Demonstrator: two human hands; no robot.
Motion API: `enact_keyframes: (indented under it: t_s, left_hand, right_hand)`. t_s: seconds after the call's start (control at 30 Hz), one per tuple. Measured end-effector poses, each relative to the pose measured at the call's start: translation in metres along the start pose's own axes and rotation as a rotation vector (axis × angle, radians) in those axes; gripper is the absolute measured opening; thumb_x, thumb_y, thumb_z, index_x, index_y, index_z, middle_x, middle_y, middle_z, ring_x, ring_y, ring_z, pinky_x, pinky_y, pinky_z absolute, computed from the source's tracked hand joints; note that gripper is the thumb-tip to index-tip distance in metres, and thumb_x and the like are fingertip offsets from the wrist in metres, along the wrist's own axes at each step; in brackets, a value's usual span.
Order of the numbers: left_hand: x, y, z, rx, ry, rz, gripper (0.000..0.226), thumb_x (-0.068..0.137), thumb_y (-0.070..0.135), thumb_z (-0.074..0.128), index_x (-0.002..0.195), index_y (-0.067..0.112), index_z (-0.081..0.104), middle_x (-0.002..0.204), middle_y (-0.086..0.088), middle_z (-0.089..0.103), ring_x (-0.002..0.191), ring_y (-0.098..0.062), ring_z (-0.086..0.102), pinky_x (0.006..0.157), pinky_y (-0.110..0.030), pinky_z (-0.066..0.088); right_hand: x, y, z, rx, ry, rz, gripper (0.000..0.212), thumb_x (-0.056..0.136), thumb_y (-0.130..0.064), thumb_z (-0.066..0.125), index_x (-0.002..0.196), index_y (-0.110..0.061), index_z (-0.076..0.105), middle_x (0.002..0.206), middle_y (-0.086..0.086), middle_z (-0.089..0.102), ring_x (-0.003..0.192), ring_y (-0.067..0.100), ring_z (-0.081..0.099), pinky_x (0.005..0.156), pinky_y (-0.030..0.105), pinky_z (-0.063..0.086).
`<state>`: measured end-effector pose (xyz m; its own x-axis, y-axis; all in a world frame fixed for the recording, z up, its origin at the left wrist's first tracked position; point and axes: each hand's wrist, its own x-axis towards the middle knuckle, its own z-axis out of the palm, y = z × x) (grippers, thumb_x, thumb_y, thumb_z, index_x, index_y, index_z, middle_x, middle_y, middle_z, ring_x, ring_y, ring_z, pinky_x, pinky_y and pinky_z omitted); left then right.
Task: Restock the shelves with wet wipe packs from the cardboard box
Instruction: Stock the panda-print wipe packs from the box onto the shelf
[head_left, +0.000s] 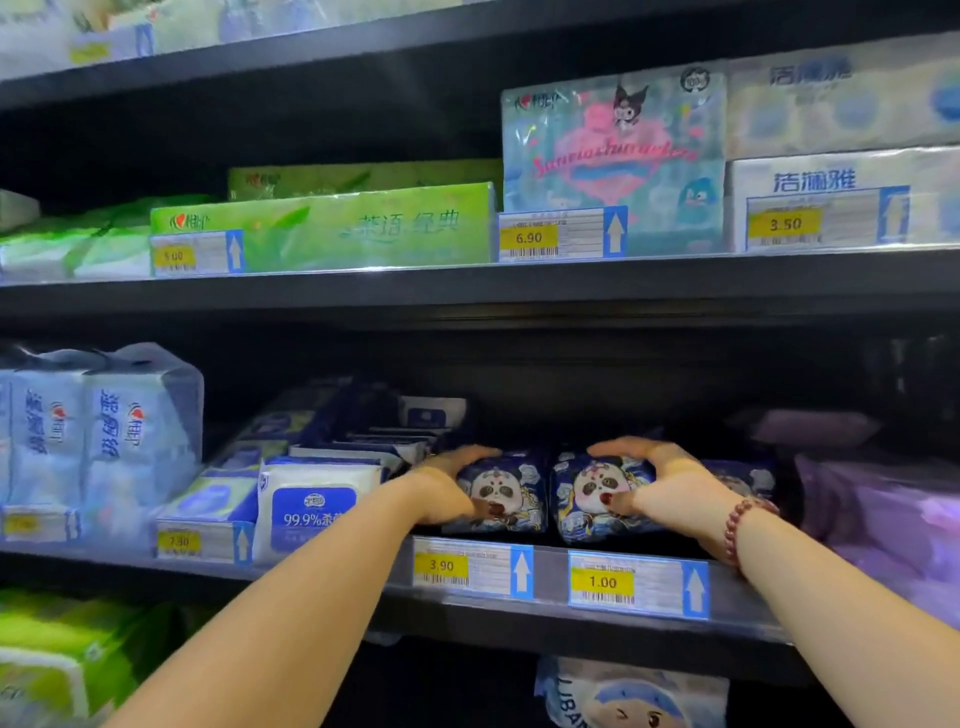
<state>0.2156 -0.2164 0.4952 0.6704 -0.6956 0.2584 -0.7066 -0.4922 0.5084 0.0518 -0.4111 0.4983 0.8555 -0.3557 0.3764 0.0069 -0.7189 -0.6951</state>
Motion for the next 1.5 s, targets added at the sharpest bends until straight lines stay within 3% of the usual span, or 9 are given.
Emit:
enact_keyframes:
  t_s: [0.13, 0.43, 0.5, 0.6, 0.7, 0.77, 0.9, 0.97, 1.5]
  left_hand:
    - [0.007, -0.001, -0.002, 0.165, 0.033, -0.04, 0.077, 0.081, 0.033, 0.075, 0.144, 0.041, 0.031, 0.145, -0.003, 0.043, 0.129, -0.025, 0.045, 0.105, -0.031, 0.041]
    - [0.018, 0.004, -0.013, 0.338, 0.028, -0.043, 0.076, 0.079, 0.024, 0.076, 0.144, 0.032, 0.036, 0.147, -0.007, 0.041, 0.132, -0.027, 0.043, 0.105, -0.032, 0.039]
    - [0.018, 0.003, -0.012, 0.353, 0.04, -0.034, 0.076, 0.08, 0.025, 0.075, 0.145, 0.031, 0.036, 0.147, -0.006, 0.041, 0.132, -0.027, 0.042, 0.106, -0.032, 0.038]
    - [0.017, 0.002, -0.009, 0.378, 0.074, -0.027, 0.077, 0.079, 0.029, 0.076, 0.145, 0.033, 0.035, 0.146, -0.007, 0.041, 0.131, -0.028, 0.043, 0.107, -0.034, 0.039]
    - [0.015, 0.004, -0.006, 0.389, 0.141, -0.017, 0.081, 0.074, 0.038, 0.079, 0.143, 0.038, 0.036, 0.151, -0.009, 0.03, 0.136, -0.03, 0.035, 0.108, -0.041, 0.04]
    - [0.013, 0.008, -0.004, 0.424, 0.172, 0.034, 0.077, 0.076, 0.037, 0.078, 0.142, 0.039, 0.038, 0.155, -0.003, 0.022, 0.141, -0.027, 0.025, 0.11, -0.043, 0.037]
    - [0.013, 0.01, 0.0, 0.377, 0.169, 0.043, 0.07, 0.077, 0.036, 0.077, 0.138, 0.039, 0.045, 0.139, -0.001, 0.044, 0.127, -0.025, 0.044, 0.102, -0.04, 0.044]
    - [0.013, 0.01, -0.001, 0.367, 0.168, 0.039, 0.069, 0.076, 0.037, 0.078, 0.138, 0.038, 0.045, 0.138, -0.001, 0.046, 0.127, -0.026, 0.045, 0.102, -0.041, 0.044]
    - [0.016, 0.003, -0.001, 0.369, 0.121, 0.057, 0.07, 0.08, 0.033, 0.074, 0.141, 0.038, 0.042, 0.141, -0.004, 0.042, 0.128, -0.028, 0.042, 0.105, -0.043, 0.042]
  right_hand:
    - [0.003, -0.002, -0.002, -0.091, 0.023, 0.036, 0.06, 0.08, -0.007, 0.071, 0.13, -0.033, 0.051, 0.142, 0.0, 0.044, 0.128, 0.02, 0.044, 0.104, 0.026, 0.037]
    - [0.009, -0.006, -0.003, -0.298, -0.03, 0.114, 0.069, 0.085, -0.019, 0.069, 0.143, -0.034, 0.034, 0.15, 0.001, 0.035, 0.133, 0.022, 0.04, 0.102, 0.024, 0.036]
    - [0.01, -0.003, -0.003, -0.311, -0.032, 0.134, 0.069, 0.086, -0.019, 0.068, 0.143, -0.036, 0.032, 0.149, 0.003, 0.035, 0.126, 0.023, 0.046, 0.094, 0.027, 0.042]
    - [0.013, -0.003, -0.001, -0.366, -0.049, 0.153, 0.07, 0.087, -0.022, 0.066, 0.144, -0.037, 0.029, 0.148, 0.004, 0.036, 0.096, 0.018, 0.055, 0.066, 0.019, 0.047]
    - [0.016, -0.003, 0.002, -0.466, -0.071, 0.203, 0.074, 0.088, -0.025, 0.065, 0.148, -0.036, 0.023, 0.151, 0.004, 0.034, 0.105, 0.02, 0.057, 0.081, 0.025, 0.051]
    - [0.017, -0.003, 0.004, -0.517, -0.054, 0.248, 0.076, 0.087, -0.031, 0.065, 0.148, -0.038, 0.02, 0.152, 0.006, 0.031, 0.107, 0.023, 0.056, 0.079, 0.027, 0.051]
    - [0.018, -0.004, -0.001, -0.738, -0.035, 0.227, 0.076, 0.085, -0.043, 0.064, 0.148, -0.037, 0.022, 0.145, 0.005, 0.043, 0.098, 0.02, 0.06, 0.076, 0.026, 0.053]
    - [0.02, -0.004, -0.007, -0.783, -0.064, 0.164, 0.072, 0.083, -0.041, 0.067, 0.146, -0.034, 0.03, 0.141, 0.004, 0.049, 0.11, 0.023, 0.059, 0.088, 0.029, 0.052]
    - [0.039, 0.014, -0.005, -0.725, -0.069, 0.097, 0.075, 0.08, -0.039, 0.071, 0.145, -0.032, 0.034, 0.145, 0.001, 0.045, 0.13, 0.022, 0.046, 0.107, 0.035, 0.039]
